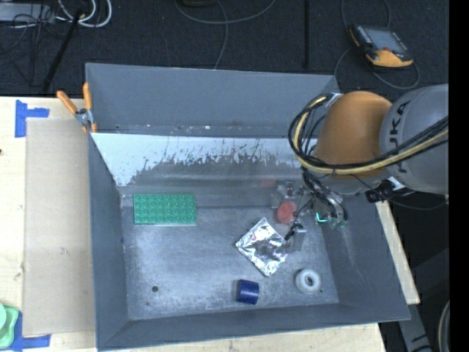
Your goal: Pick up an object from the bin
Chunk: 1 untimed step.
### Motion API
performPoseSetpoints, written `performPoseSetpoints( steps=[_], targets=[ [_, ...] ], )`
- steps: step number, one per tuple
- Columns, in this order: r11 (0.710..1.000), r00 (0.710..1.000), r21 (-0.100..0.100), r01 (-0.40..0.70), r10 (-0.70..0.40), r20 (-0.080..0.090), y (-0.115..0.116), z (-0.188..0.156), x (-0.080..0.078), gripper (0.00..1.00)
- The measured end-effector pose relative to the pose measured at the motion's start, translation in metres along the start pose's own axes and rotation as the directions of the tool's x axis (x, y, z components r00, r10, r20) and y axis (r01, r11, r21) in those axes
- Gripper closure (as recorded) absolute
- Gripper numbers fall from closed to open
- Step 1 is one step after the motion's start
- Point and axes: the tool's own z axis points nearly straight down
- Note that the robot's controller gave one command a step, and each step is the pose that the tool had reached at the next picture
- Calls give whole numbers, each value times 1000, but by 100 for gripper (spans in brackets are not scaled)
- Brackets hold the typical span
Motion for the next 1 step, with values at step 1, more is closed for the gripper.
performPoseSetpoints(
  steps=[1],
  targets=[
    [1000, 1000, 0, 12, -12, 1, 14, 63, 23, 0]
  ],
)
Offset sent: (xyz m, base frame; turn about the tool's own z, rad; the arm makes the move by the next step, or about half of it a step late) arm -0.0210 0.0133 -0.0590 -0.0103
